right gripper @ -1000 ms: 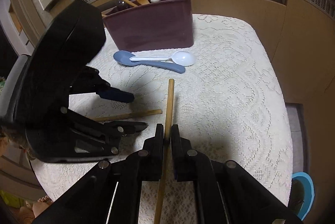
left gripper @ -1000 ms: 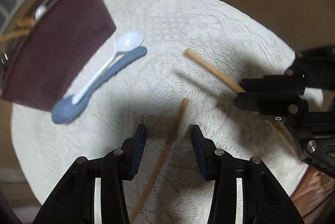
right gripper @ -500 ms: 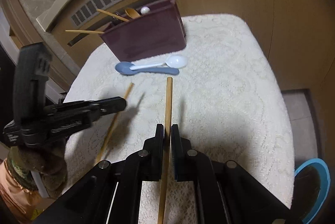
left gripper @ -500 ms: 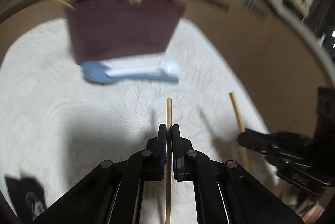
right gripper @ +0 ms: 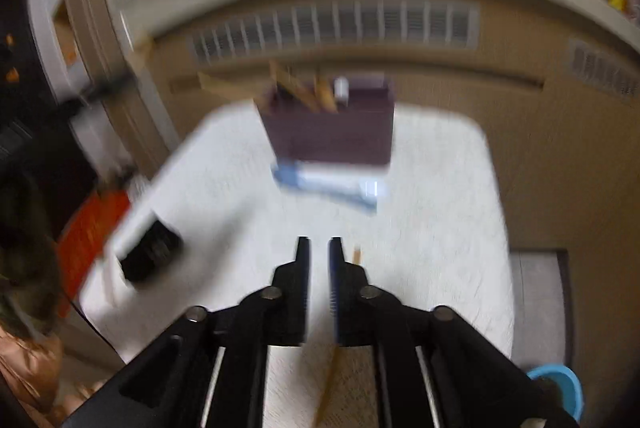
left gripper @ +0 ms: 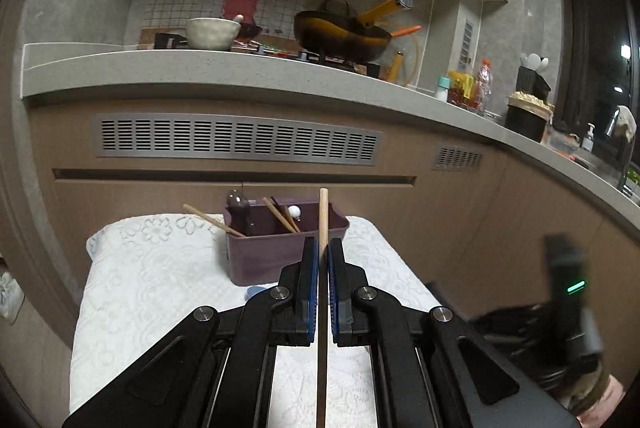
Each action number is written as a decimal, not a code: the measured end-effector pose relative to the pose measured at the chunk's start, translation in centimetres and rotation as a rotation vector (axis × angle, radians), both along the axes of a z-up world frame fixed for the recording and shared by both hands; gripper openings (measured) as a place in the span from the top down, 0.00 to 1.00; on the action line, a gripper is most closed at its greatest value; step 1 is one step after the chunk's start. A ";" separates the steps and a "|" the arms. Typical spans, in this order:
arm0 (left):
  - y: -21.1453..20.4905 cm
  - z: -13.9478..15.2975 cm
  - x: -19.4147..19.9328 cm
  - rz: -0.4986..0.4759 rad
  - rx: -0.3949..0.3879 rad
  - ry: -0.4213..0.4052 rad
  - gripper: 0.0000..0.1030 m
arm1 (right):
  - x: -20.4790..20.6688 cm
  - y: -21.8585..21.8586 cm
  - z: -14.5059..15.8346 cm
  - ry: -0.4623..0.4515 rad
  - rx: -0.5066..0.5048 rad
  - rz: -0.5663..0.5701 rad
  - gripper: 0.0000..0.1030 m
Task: Organize utensils
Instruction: 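Carry both chopsticks over the purple holder and open both tools to drop them, then reach the right tool to the white plastic spoon beside the blue spoon, then grasp the white spoon with the right tool while the left grasps the blue spoon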
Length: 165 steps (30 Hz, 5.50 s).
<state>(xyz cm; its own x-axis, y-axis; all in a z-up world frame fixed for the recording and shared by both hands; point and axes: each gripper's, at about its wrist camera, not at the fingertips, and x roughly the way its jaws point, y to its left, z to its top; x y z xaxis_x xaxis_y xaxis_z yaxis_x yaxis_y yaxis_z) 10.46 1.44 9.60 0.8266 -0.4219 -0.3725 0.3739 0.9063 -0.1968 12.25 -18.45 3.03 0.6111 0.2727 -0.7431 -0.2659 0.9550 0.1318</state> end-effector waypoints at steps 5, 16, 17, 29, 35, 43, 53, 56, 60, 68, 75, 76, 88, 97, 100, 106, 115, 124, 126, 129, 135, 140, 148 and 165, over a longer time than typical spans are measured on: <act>0.4 -2.3 -0.6 0.023 0.014 0.029 0.95 | 2.6 0.2 -7.0 0.166 -0.025 -0.065 0.79; 1.9 -5.2 -0.2 0.073 -0.021 0.083 0.95 | 3.2 2.0 -8.5 0.158 -0.096 -0.057 0.93; 2.3 -5.0 -0.3 0.077 -0.031 0.079 0.95 | 2.8 1.9 -7.5 0.130 -0.077 -0.058 0.93; 2.0 4.5 1.1 0.053 -0.068 -0.123 0.95 | 0.6 1.0 11.2 -0.355 0.099 -0.029 0.93; 0.9 12.3 4.5 0.106 -0.048 -0.335 0.95 | 3.9 3.1 20.3 -0.617 -0.003 -0.017 0.93; -2.0 14.5 13.2 0.086 -0.033 -0.373 0.95 | 11.7 2.8 22.2 -0.647 -0.030 -0.050 0.93; -4.2 4.1 24.0 0.096 0.026 -0.150 0.95 | 20.1 1.3 11.2 -0.412 -0.047 -0.073 0.93; -4.4 0.3 26.4 0.076 0.037 -0.018 0.94 | 22.0 1.3 7.3 -0.298 -0.025 -0.060 0.92; -4.0 -3.4 28.2 0.070 0.033 0.134 0.90 | 23.2 1.5 3.0 -0.159 0.003 -0.022 0.90; -1.5 -2.8 26.3 0.097 -0.012 0.114 0.84 | 21.6 1.5 1.0 -0.107 -0.043 -0.005 0.84; -0.4 -1.5 23.7 0.117 -0.002 0.126 0.64 | 18.3 1.3 2.1 -0.130 -0.059 0.025 0.76; -0.2 -1.8 23.1 0.114 0.001 0.136 0.59 | 17.7 1.4 2.2 -0.131 -0.070 0.039 0.74; 2.5 -6.6 16.3 0.094 0.042 0.322 0.46 | 12.0 5.3 -0.6 -0.003 -0.115 0.315 0.68; 2.7 -7.9 13.8 0.028 0.028 0.343 0.43 | 11.2 2.5 -5.8 0.095 -0.136 0.250 0.58; 0.9 -9.6 13.5 -0.027 0.074 0.388 0.35 | 12.3 1.2 -6.8 0.042 -0.154 0.187 0.42; 0.3 -13.9 13.9 -0.025 0.060 0.530 0.35 | 15.8 0.8 -8.6 0.008 -0.106 0.166 0.34; 1.1 -16.3 16.0 0.028 -0.005 0.640 0.35 | 14.2 3.0 -9.4 0.159 0.068 0.369 0.34; 0.7 -16.0 16.7 0.133 0.041 0.583 0.35 | 10.0 5.4 -8.7 0.095 -0.053 0.372 0.40; 1.1 -15.9 16.3 0.151 0.062 0.563 0.35 | 10.4 6.3 -8.7 0.082 -0.076 0.370 0.47; 1.2 -15.6 15.7 0.157 0.099 0.537 0.35 | 10.9 7.7 -9.2 0.054 -0.116 0.343 0.51; 1.5 -15.6 15.0 0.150 0.108 0.530 0.35 | 12.4 9.6 -10.9 0.102 -0.188 0.308 0.63; 1.4 -15.6 15.0 0.145 0.103 0.533 0.35 | 10.2 7.2 -10.6 0.127 -0.188 0.287 0.69; -1.9 -16.6 16.2 0.101 0.020 0.603 0.33 | 6.1 1.0 -9.2 0.090 -0.139 0.126 0.69; -8.4 -17.7 18.2 0.236 0.208 0.486 0.83 | 2.0 -2.3 -8.5 0.049 -0.076 0.010 0.68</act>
<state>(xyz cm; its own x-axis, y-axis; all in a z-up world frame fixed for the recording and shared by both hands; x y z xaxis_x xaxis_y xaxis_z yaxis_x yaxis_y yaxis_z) 28.63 -6.93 -8.12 0.6027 -0.1242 -0.7882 0.0684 0.9922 -0.1040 14.24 -20.78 -5.44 0.5712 0.2206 -0.7906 -0.2709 0.9599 0.0722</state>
